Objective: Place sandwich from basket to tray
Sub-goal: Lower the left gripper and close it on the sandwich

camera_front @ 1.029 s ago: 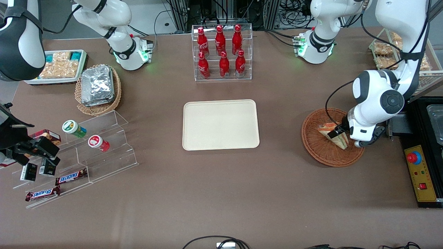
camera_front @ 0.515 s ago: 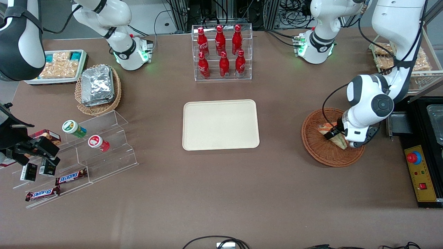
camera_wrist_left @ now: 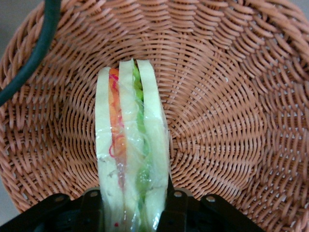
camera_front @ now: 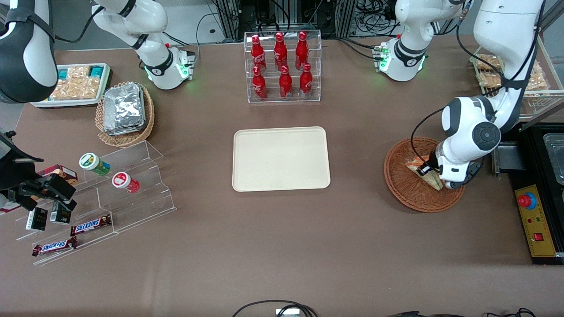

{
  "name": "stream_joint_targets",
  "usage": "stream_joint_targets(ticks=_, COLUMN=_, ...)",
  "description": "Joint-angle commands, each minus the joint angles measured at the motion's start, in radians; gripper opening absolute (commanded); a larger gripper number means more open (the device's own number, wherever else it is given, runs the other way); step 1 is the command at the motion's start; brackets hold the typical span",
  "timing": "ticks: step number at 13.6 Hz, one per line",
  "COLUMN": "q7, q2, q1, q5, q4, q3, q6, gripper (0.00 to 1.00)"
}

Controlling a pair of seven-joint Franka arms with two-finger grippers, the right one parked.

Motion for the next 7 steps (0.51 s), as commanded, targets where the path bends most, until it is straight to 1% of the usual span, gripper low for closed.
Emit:
stream_joint_targets(ticks=1, q7=-0.017, q2=-0.054, q1=-0.002, q5=0.019, q4=0.038, q3=0.003, q6=-0.095, gripper=0.0)
stream_joint_targets(ticks=3, q7=-0.016, q2=-0.086, q1=-0.014, q5=0.027, q4=0.096, q3=-0.006, q6=-0.197, gripper=0.0)
stream_joint_targets(ticks=5, q7=-0.008, q2=-0.11, q1=-0.049, q5=0.047, q4=0.148, q3=-0.008, q6=-0.262, gripper=0.0)
stream_joint_targets(ticks=7, q7=-0.004, q2=-0.107, q1=-0.1, q5=0.056, q4=0.231, q3=-0.015, q6=-0.357, gripper=0.0)
